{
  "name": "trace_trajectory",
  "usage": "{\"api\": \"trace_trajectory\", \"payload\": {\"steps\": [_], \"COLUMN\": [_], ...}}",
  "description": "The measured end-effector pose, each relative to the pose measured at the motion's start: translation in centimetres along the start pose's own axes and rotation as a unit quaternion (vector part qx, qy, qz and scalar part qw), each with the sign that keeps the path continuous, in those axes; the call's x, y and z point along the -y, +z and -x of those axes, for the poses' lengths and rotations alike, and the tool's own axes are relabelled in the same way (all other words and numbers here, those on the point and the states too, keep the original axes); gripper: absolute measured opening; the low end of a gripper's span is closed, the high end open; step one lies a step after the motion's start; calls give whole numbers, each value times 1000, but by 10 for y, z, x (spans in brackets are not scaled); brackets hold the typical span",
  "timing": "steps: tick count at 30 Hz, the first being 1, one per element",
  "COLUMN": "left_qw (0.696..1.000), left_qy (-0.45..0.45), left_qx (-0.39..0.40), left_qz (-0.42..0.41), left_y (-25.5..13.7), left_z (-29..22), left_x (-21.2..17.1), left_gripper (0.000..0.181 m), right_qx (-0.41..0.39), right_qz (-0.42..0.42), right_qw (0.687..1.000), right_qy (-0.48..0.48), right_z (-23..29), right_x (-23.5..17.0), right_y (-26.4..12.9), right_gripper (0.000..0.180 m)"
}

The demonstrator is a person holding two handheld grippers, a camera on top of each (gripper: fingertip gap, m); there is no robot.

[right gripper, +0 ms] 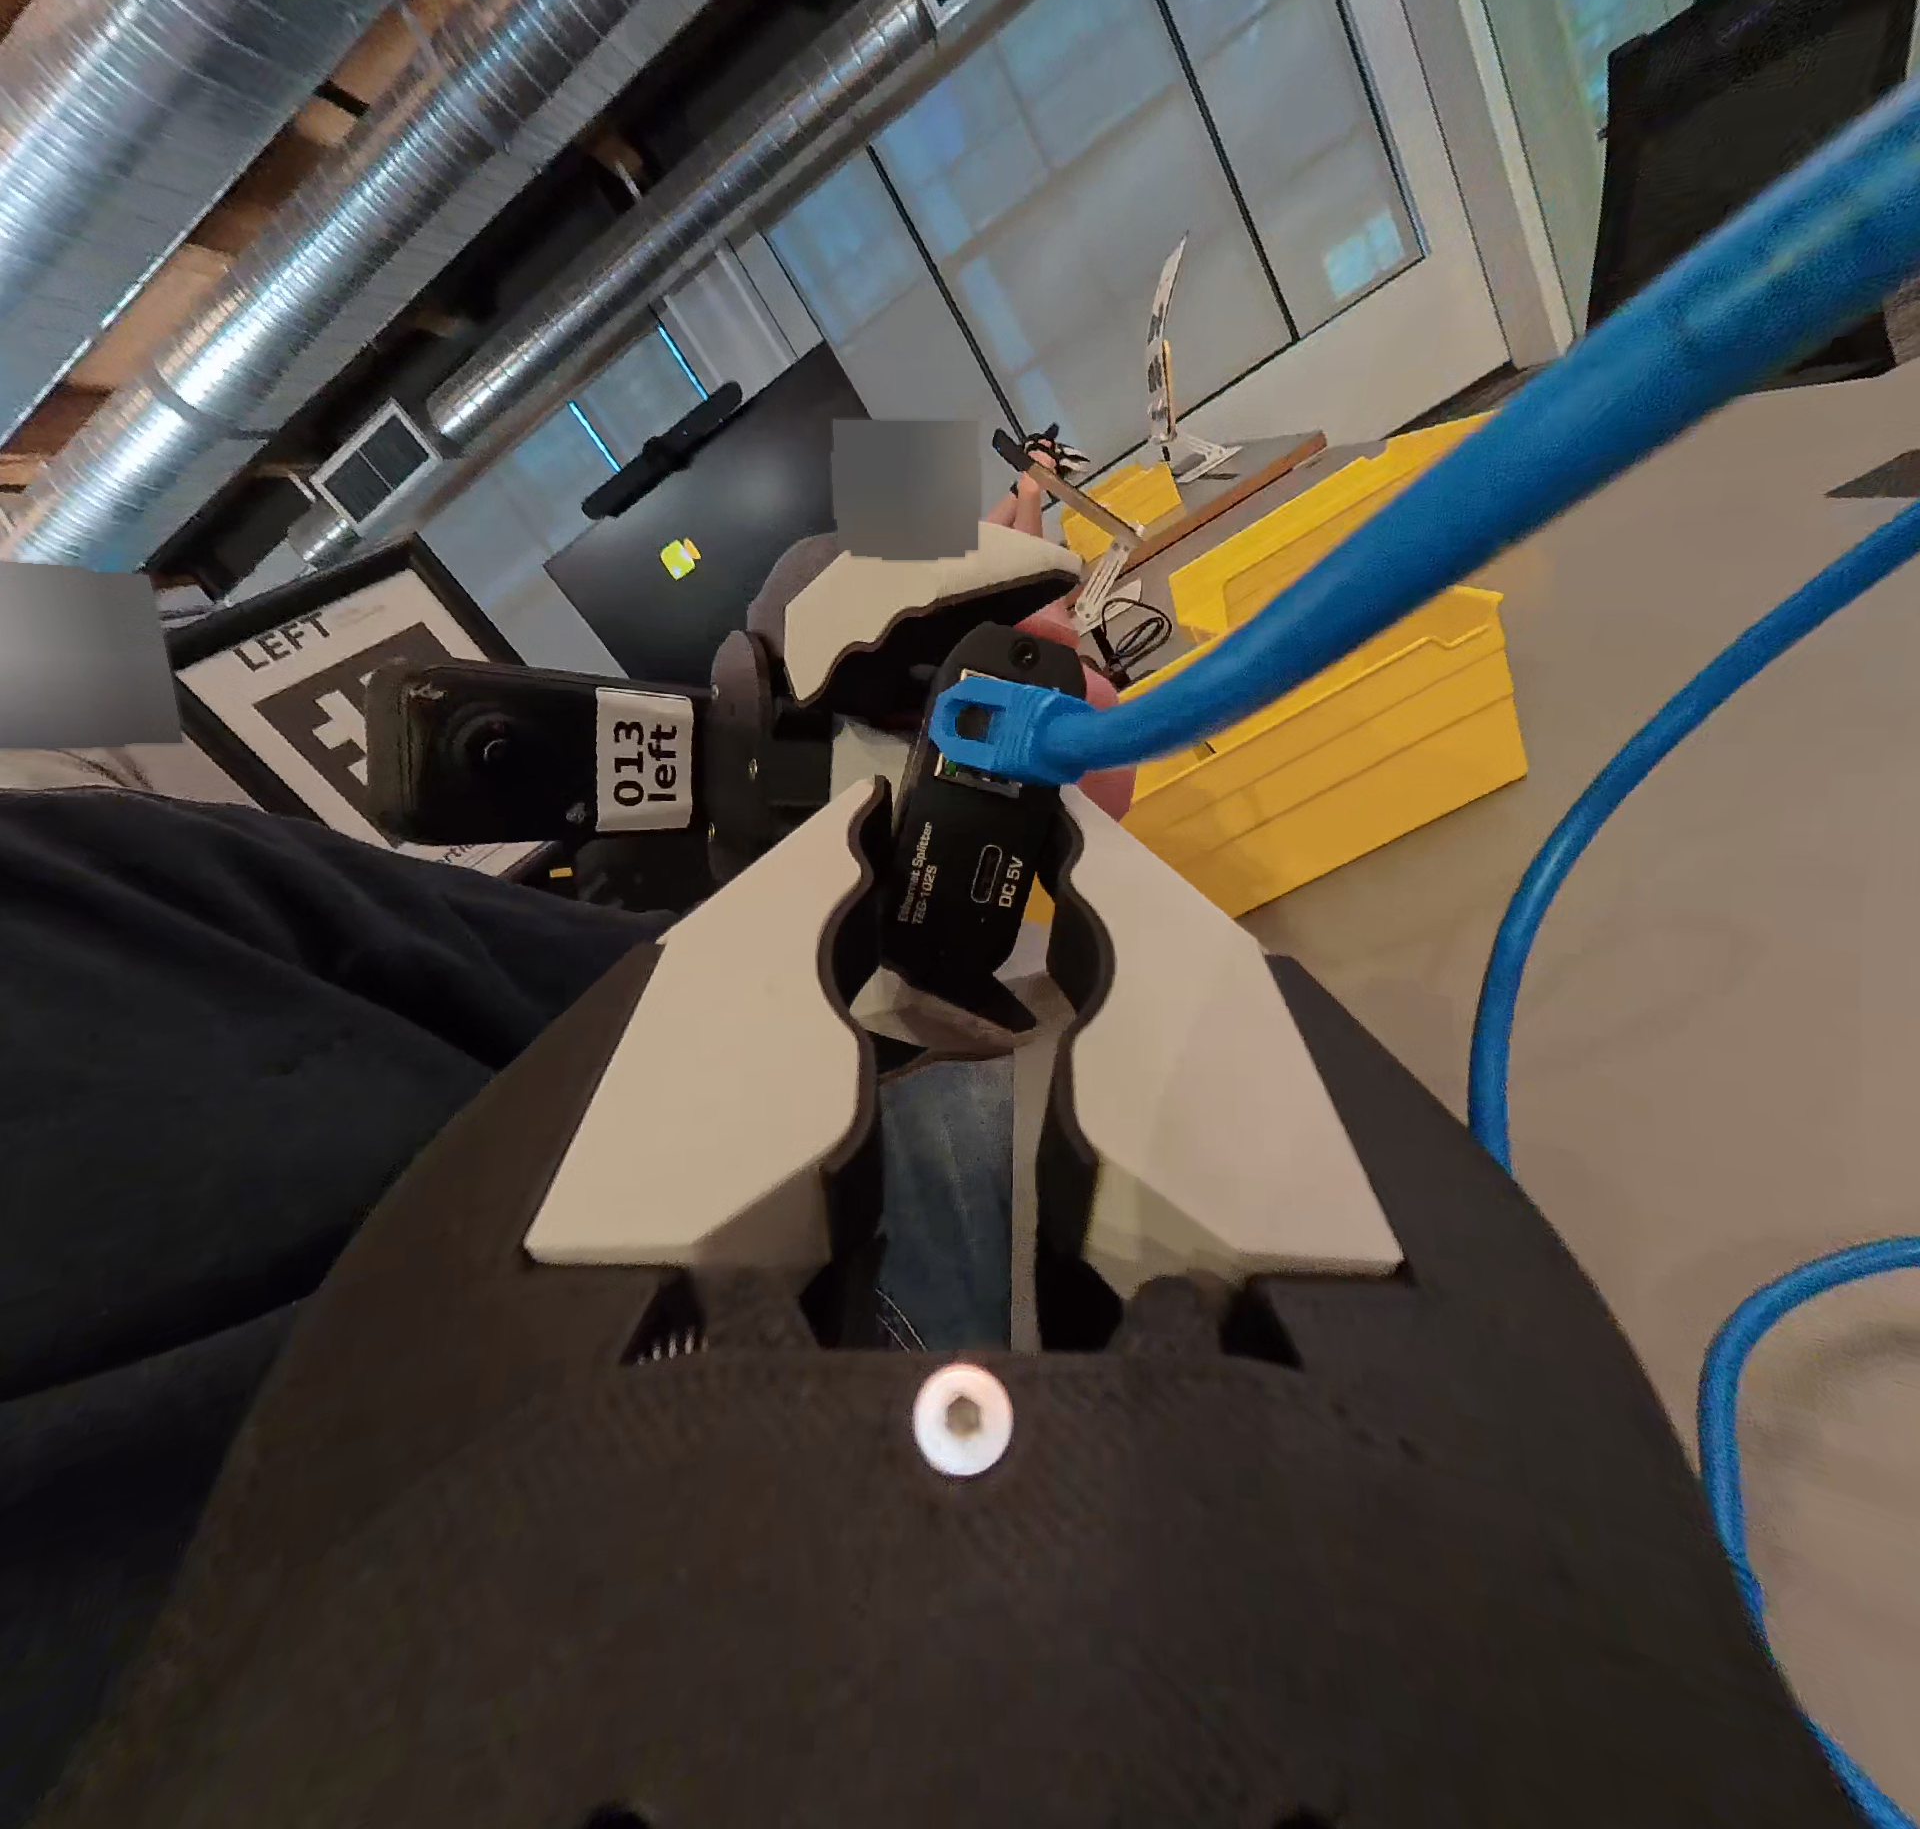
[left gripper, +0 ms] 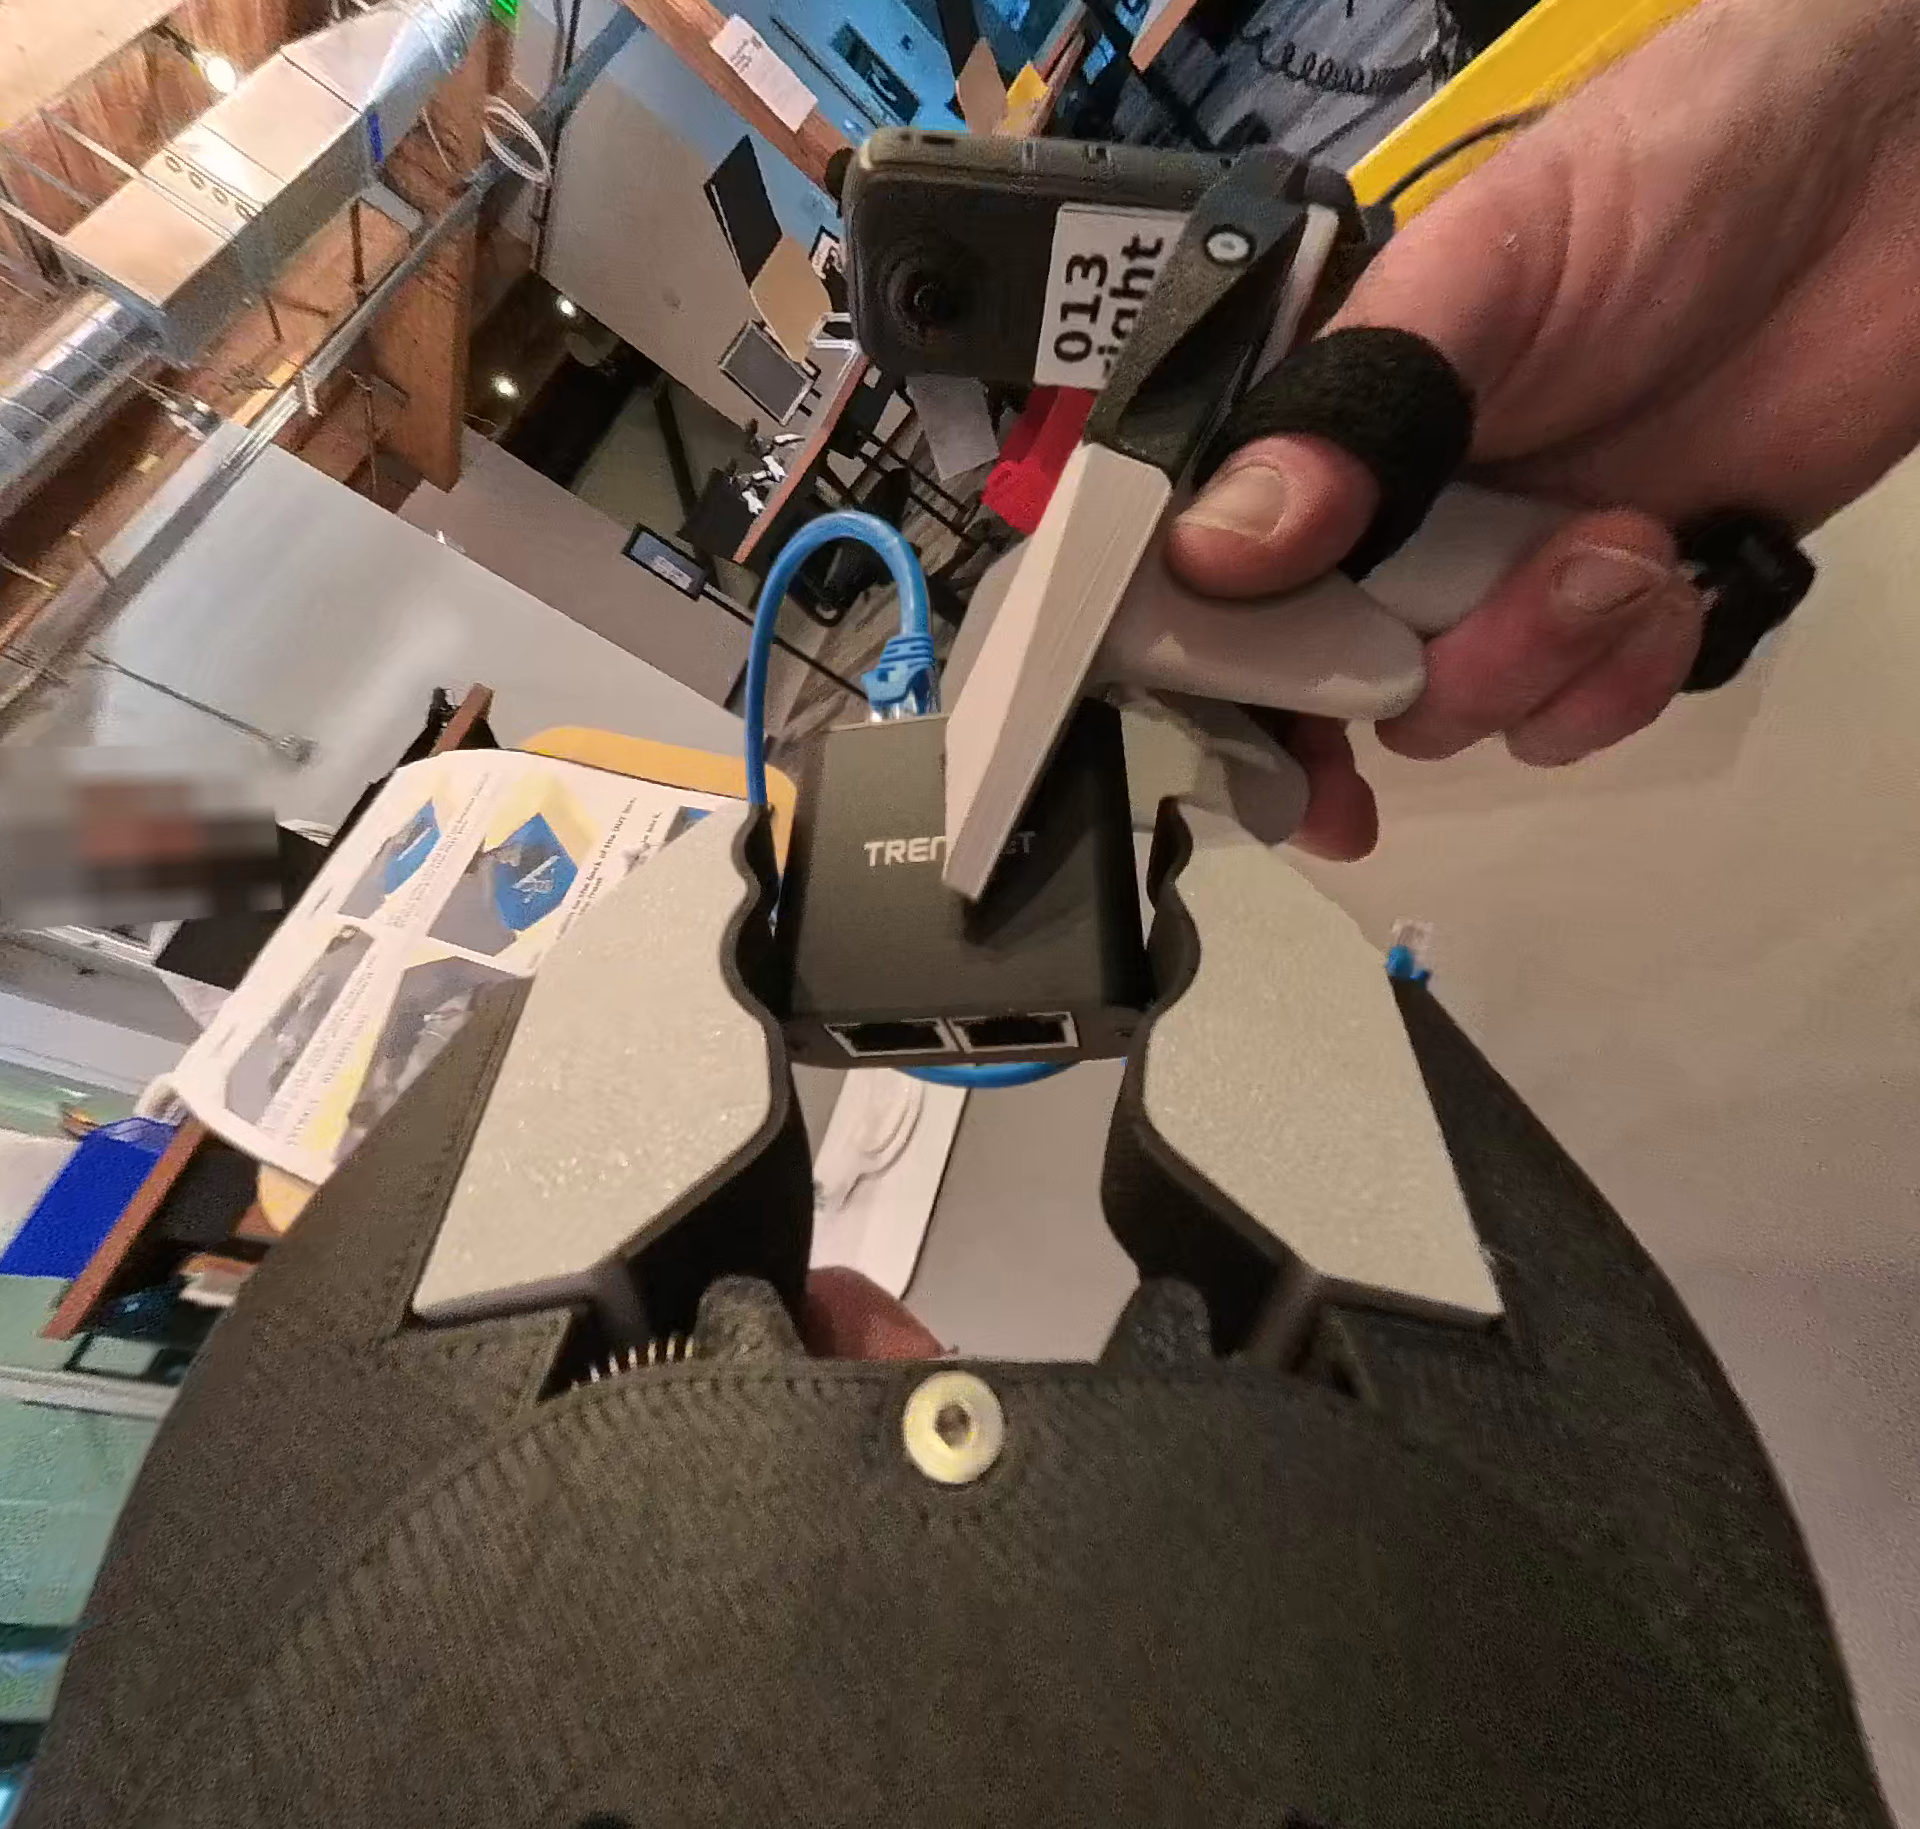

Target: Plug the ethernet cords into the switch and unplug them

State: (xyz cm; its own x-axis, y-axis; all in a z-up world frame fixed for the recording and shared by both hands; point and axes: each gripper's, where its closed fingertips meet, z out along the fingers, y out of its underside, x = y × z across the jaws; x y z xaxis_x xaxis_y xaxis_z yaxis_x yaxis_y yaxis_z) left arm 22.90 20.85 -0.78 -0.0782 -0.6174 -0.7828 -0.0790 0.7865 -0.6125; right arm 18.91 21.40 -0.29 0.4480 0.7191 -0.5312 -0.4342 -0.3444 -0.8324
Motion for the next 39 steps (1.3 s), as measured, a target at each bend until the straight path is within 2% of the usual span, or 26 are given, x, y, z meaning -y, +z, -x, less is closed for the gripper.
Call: {"api": "trace_trajectory", "payload": {"steps": [9,15,19,23,24,26,27,30,31,33,37,39], "left_qw": [985,970,961,943,938,931,928,946,960,968,976,979], "left_qy": [-163,-233,-263,-312,-323,-341,-348,-299,-254,-210,-147,-104], "left_qx": [-45,-71,-89,-118,-127,-133,-129,-128,-115,-117,-128,-130], "left_qz": [-35,-14,3,-3,-5,-17,-21,4,33,66,96,121], "left_y": [-10,-9,-8,-3,-2,-2,-2,-8,-9,-12,-13,-16], "left_z": [14,13,13,10,8,6,7,4,5,4,1,-3], "left_x": [-4,-19,-19,-4,0,8,10,3,-5,-7,-6,-11], "left_gripper": [69,69,69,69,69,68,68,62,68,73,75,77], "right_qx": [-51,-148,-222,-283,-289,-304,-306,-316,-327,-344,-352,-349], "right_qz": [44,119,177,190,192,195,203,229,244,276,301,299], "right_qw": [994,960,906,805,790,757,749,748,731,687,658,665], "right_qy": [-86,-205,-314,-485,-505,-544,-551,-536,-547,-577,-594,-588], "right_z": [-6,-23,-45,-60,-62,-65,-66,-64,-65,-64,-61,-58], "right_x": [3,-4,-22,-23,-23,-20,-20,-12,-9,-4,-3,-3], "right_y": [-24,-41,-40,-22,-16,-9,-7,-16,-22,-28,-29,-28], "right_gripper": [36,31,43,56,50,18,12,5,5,5,4,4]}}
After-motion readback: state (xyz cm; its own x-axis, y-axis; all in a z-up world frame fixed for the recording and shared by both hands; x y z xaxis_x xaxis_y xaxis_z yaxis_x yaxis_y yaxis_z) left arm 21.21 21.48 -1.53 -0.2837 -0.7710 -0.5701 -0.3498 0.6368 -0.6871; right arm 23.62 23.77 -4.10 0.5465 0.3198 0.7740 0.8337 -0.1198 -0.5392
